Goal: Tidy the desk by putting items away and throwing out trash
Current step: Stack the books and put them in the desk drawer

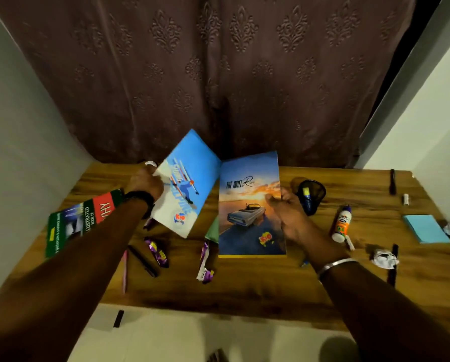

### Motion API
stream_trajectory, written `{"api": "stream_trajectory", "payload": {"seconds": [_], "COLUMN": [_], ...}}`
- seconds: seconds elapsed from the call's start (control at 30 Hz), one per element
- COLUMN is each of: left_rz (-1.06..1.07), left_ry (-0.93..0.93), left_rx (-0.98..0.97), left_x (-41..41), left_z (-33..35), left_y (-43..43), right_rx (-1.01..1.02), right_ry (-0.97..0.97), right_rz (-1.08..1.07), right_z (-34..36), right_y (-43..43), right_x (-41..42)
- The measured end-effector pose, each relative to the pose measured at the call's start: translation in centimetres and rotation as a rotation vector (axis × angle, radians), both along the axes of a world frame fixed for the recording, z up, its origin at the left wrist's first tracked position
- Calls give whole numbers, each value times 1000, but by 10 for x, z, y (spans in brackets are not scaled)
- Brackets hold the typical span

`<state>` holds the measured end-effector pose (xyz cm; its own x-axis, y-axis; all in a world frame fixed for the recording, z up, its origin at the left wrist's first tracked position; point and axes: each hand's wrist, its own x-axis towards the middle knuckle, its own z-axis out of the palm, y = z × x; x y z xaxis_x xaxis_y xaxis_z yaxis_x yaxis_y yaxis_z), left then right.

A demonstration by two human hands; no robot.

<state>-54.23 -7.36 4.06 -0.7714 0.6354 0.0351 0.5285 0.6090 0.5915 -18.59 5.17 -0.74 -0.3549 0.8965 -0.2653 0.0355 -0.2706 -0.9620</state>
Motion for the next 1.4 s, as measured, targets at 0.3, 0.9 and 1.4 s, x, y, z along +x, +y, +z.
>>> {"api": "stream_trajectory", "payload": {"seconds": [0.3, 0.9, 1.4], "left_rz": [230, 45, 600], "left_ry": [-364, -541, -537], "left_rx": [127, 202, 268], "left_x": [59, 151, -54], "left_z": [2, -45, -87], "left_y": [-52, -70, -139], "right_rx": [-176, -59, -26], "right_ry": [122, 279, 198], "right_rz": [65, 169, 431], "right_z": [-3, -11, -4], "right_y": [-20, -55, -67], "right_x": [-3, -41, -218]}}
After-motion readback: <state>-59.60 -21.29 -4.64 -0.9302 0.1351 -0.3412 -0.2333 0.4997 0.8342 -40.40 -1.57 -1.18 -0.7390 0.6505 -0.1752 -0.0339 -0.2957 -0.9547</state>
